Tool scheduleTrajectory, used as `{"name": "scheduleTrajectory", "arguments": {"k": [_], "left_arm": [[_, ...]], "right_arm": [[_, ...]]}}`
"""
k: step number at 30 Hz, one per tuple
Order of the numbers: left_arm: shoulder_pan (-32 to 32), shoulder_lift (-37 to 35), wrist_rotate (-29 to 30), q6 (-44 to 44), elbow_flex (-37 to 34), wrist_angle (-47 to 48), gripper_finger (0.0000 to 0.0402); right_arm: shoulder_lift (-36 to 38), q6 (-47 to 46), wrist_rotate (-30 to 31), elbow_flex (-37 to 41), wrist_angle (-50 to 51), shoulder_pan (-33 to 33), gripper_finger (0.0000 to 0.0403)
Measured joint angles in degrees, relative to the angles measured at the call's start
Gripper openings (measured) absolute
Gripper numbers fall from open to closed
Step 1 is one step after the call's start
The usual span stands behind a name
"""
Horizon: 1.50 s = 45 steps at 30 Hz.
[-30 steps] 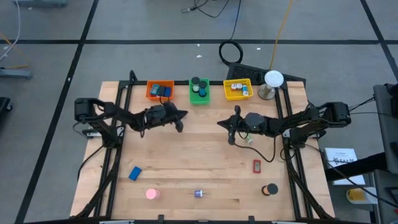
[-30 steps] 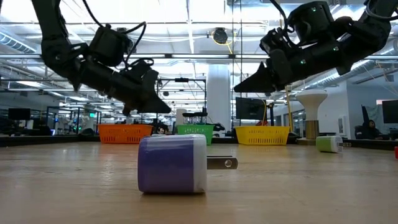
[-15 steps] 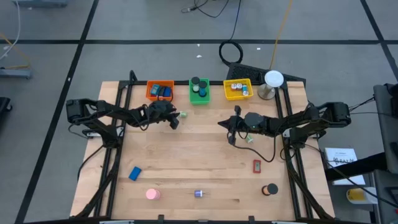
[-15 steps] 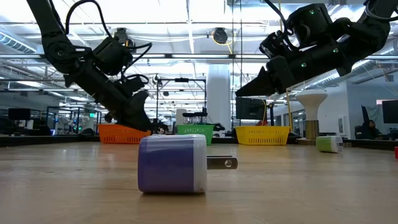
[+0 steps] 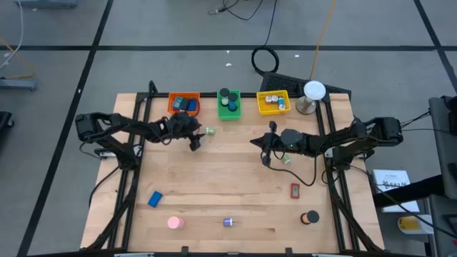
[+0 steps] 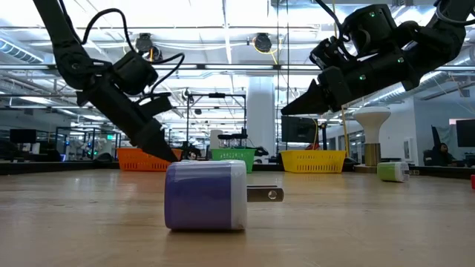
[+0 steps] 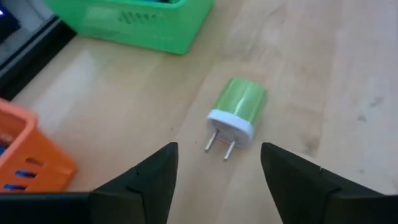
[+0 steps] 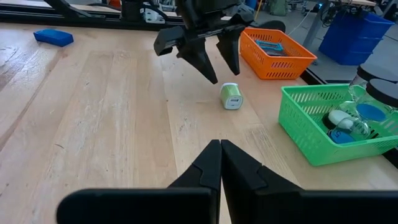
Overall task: Pick & Place Office items
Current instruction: Put the top green charger adapter into the yellow bin
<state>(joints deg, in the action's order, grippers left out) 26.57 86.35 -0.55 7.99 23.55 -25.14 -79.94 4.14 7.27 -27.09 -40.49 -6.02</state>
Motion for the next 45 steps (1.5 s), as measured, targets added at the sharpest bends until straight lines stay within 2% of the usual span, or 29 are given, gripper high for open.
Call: {"name": "scheduleTrajectory", "arguments": {"k": [4,13,21,41,45], "left_arm": [[0.59,1.05,-2.52,2.14,0.02,-0.24,0.0208],[0.78,6.38,-2.13,4.0,0.02,-6.25,0.018],[0.78,6.38,-2.48,5.95,0.02,-6.67,0.0157],[0.78,6.26,-2.61,6.17,0.04,-6.47,0.0049],[0.78,2.96,-4.8,3.58,1.64,-3.99,0.0046]], "right_arm": [[0.0,0.0,-0.02,0.0,0.0,0.0,0.0004],[0.0,0.0,-0.02,0.0,-0.05,0.0,0.0004],[0.0,0.0,-0.02,0.0,-0.07,0.0,0.0004],[0.0,0.0,-0.02,0.0,-0.42,0.0,0.0004],[0.0,0.0,-0.02,0.0,-0.42,0.0,0.0004]]}}
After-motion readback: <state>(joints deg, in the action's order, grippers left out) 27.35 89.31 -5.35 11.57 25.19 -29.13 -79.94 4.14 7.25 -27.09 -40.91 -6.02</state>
